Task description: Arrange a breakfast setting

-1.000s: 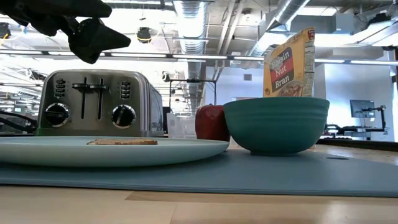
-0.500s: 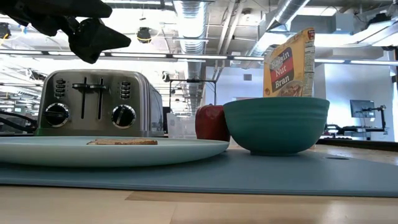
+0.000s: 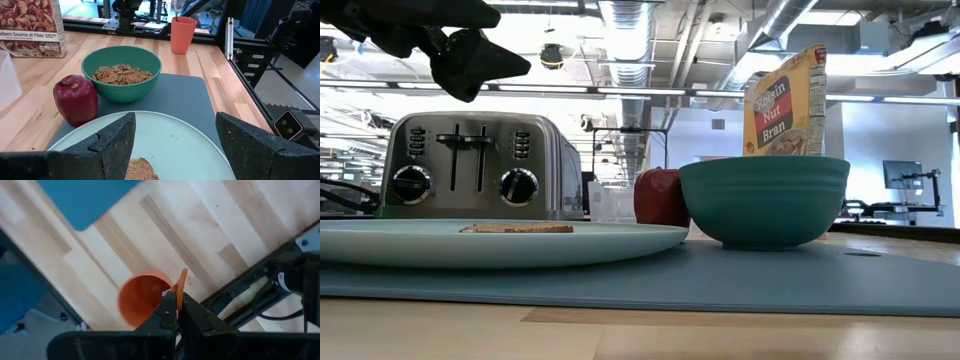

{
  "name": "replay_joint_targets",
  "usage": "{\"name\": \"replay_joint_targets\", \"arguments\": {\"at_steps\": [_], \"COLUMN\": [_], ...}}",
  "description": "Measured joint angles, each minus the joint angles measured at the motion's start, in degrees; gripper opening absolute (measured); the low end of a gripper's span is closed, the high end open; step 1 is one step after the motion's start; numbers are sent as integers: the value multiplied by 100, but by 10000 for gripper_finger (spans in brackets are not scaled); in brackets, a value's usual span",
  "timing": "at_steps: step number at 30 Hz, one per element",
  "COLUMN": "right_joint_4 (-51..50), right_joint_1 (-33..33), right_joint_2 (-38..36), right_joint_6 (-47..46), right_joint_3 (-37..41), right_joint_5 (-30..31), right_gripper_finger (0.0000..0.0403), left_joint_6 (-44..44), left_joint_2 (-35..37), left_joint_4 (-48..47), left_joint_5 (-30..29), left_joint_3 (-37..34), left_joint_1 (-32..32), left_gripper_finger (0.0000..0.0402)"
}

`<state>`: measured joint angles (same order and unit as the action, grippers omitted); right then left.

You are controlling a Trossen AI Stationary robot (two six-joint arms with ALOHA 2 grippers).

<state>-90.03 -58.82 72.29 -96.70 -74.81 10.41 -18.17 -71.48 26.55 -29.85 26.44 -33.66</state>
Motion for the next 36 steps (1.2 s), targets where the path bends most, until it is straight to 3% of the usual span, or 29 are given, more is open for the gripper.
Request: {"name": "replay_joint_targets", "arguments": {"at_steps": [19,23,29,36], "right_joint_4": [3,33,790,2789], "right_joint_1": [1279,1532,1652,2011], "right_joint_2": [-737,-886,-828,-559], "right_joint_6": [1106,1519,3124,5794], "right_joint_3": [-1156,-1217,-1212,-1212], "right_joint_5": [-3,341,1634,2345], "right_gripper_finger": [28,29,27,28], "left_joint_6": [20,20,132,396], "left_joint_2": [0,0,1,0], "left_joint_4": [0,27,208,725], "left_joint_5": [-48,-55,-141,-361], "left_joint_3": [0,0,0,0], "left_joint_1": [2,1,2,4], "left_gripper_finger": [261,261,261,261]}}
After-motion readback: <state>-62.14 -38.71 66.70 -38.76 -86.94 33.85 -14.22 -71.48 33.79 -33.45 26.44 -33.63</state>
